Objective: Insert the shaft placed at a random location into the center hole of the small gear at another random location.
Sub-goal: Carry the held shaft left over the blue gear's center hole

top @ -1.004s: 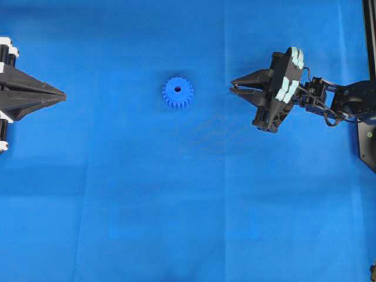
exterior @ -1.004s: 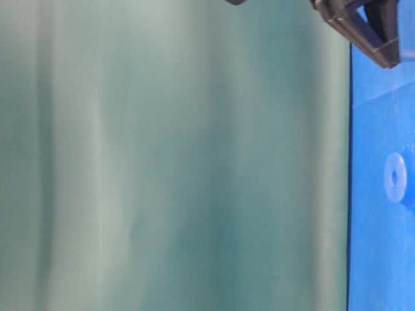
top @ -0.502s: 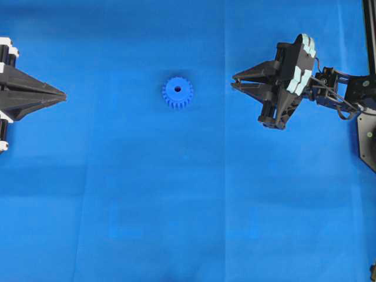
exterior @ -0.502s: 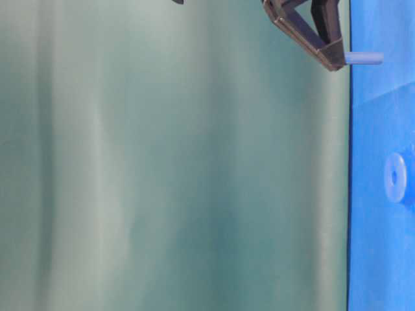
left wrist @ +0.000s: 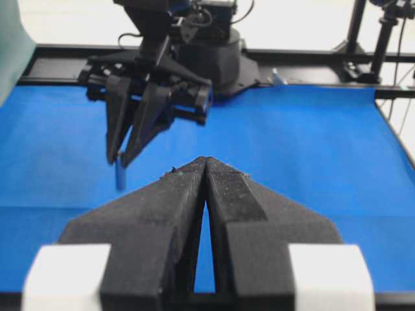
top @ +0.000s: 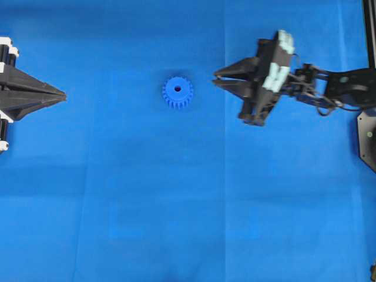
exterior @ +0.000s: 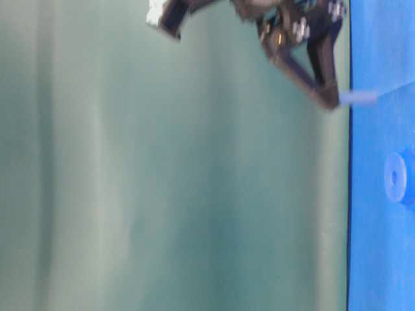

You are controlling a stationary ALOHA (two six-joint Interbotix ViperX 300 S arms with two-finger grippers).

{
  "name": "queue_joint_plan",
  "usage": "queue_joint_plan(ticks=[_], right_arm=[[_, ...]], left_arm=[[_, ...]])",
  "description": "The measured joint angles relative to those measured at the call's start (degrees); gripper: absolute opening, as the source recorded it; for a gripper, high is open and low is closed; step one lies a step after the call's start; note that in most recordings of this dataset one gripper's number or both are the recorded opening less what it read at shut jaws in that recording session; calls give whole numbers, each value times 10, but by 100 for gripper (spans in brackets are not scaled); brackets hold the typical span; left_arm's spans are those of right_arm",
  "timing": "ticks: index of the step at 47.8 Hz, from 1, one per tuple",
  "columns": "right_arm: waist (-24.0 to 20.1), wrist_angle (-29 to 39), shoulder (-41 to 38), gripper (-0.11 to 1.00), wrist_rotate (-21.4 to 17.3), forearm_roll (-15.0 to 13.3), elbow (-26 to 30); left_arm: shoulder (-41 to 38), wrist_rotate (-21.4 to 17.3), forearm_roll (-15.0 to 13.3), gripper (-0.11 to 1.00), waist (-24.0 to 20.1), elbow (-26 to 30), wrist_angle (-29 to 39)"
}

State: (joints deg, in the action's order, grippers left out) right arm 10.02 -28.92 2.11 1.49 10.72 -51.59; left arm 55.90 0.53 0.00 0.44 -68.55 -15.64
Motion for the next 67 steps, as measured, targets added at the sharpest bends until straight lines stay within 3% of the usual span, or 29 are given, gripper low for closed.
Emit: queue_joint_plan(ticks=[12,21,67], right_arm=[[-5,33,-69,3,11,-11,103],[-8,47,-101,3,17,-12,142],[-9,41,-113,3,17,-5,134]], left_arm=[[1,2,0,0,0,0,0],[0,2,0,0,0,0,0],[0,2,0,0,1,-2,0]])
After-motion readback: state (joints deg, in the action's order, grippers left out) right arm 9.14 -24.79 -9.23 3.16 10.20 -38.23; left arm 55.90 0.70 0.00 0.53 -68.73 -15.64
